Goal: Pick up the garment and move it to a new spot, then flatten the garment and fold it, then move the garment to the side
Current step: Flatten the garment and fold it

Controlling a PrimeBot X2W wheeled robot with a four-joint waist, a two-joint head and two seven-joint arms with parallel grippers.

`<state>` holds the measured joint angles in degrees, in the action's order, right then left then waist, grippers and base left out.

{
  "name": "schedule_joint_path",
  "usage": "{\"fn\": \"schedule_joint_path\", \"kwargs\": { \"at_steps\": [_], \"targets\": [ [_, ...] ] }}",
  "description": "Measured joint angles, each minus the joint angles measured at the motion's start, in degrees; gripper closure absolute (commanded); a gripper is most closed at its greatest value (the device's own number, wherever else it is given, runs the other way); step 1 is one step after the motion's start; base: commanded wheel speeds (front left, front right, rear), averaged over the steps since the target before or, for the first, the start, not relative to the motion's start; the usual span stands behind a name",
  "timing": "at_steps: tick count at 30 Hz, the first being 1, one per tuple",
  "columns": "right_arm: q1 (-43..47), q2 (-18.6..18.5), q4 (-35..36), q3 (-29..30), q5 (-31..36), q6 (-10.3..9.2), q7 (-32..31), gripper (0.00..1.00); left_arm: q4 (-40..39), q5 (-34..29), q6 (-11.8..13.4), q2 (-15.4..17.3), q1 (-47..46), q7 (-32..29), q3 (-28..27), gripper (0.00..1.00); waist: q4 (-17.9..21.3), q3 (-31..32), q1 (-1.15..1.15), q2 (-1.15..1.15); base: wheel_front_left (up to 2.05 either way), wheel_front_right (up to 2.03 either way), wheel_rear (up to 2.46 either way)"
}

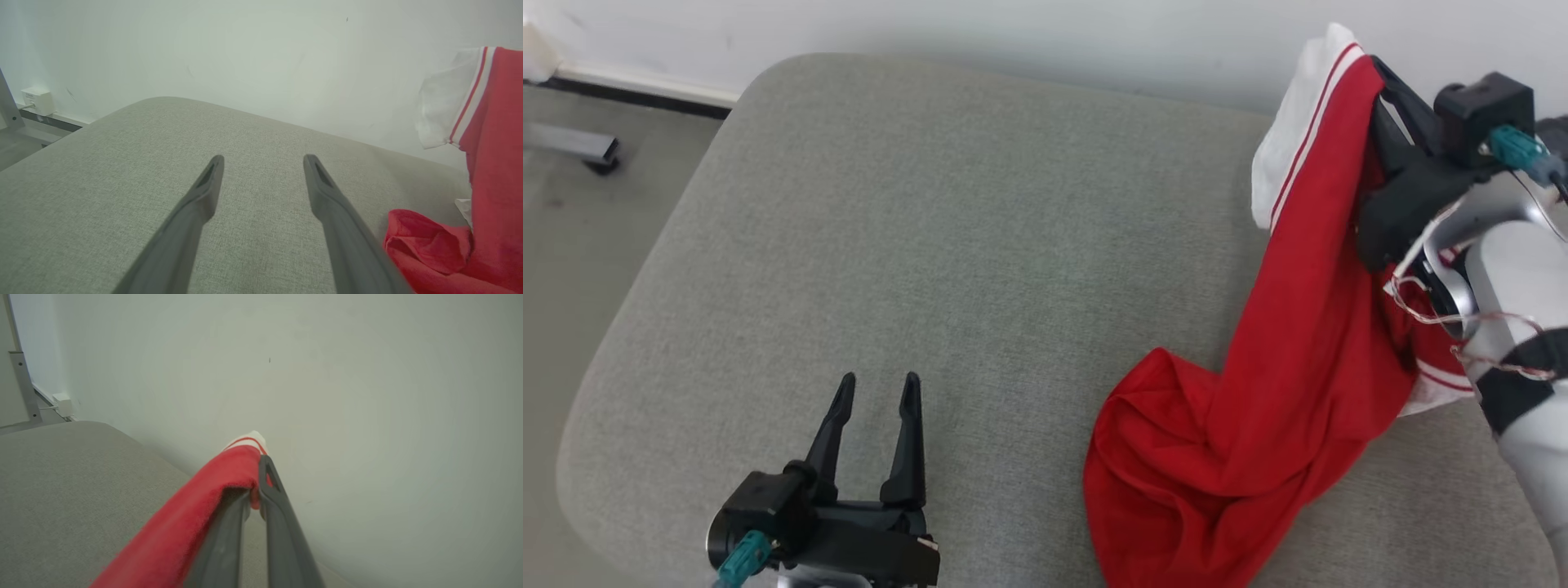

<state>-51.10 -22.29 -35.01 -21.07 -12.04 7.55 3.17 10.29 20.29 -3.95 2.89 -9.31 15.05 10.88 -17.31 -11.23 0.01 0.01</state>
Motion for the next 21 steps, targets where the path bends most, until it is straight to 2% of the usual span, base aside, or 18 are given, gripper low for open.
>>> {"fn": "schedule_joint_path", "kwargs": {
  "at_steps": [2, 3, 4, 5, 7, 13, 17, 21],
  "targets": [
    [-3.19, 0.97, -5.06, -1.54, 0.35, 0.0, 0.96, 1.0, -0.05, 0.44, 0.42, -0.01, -0.59, 0.0, 0.79, 0.0, -0.92, -0.82, 0.0, 0.0, 0.0, 0.0, 0.0],
    [-4.58, 1.45, -7.36, -2.2, 0.6, 0.0, 1.48, 0.75, -0.04, 0.62, 0.44, 0.01, -0.74, 0.0, 1.21, 0.0, -1.35, -1.23, 0.0, 0.0, 0.0, 0.0, 0.0],
    [-5.8, 1.97, -9.72, -2.67, 0.63, 0.0, 1.94, 0.27, -0.01, 0.79, 0.51, 0.0, -0.94, 0.0, 1.58, 0.0, -1.73, -1.61, 0.0, 0.0, 0.0, 0.0, 0.0],
    [-6.97, 2.37, -12.43, -3.24, 0.67, 0.0, 1.77, 0.0, 0.01, 0.94, 0.64, -0.01, -1.28, 0.0, 1.97, 0.0, -2.07, -1.98, 0.0, 0.0, 0.0, 0.0, 0.0],
    [-8.36, 2.96, -17.41, -4.12, 0.73, 0.0, 0.62, 0.0, 0.04, 1.07, 0.93, 0.0, -1.64, 0.0, 2.46, 0.0, -2.69, -2.57, 0.0, 0.0, 0.0, 0.0, 0.0],
    [-10.65, 4.39, -23.35, -6.11, -0.69, 0.0, 6.43, 0.0, 0.21, 0.94, 1.4, 0.0, -1.78, 0.0, 2.18, 0.0, -2.64, -3.07, -0.01, 0.0, 0.0, 0.0, 0.0],
    [-10.32, 4.12, -23.83, -6.13, -3.04, 0.0, 10.43, 0.0, 0.49, -0.23, 0.97, -0.03, -1.43, 0.0, 0.63, 0.0, -1.16, -2.4, 0.0, 0.0, 0.0, 0.0, 0.0],
    [-6.77, 3.02, -19.9, -4.89, -5.58, 0.0, 11.72, 0.0, 0.56, -1.94, 0.41, -0.08, -0.21, 0.0, -1.38, 0.0, 0.98, -0.95, -0.01, 0.0, 0.0, 0.0, 0.0]
  ]
}}
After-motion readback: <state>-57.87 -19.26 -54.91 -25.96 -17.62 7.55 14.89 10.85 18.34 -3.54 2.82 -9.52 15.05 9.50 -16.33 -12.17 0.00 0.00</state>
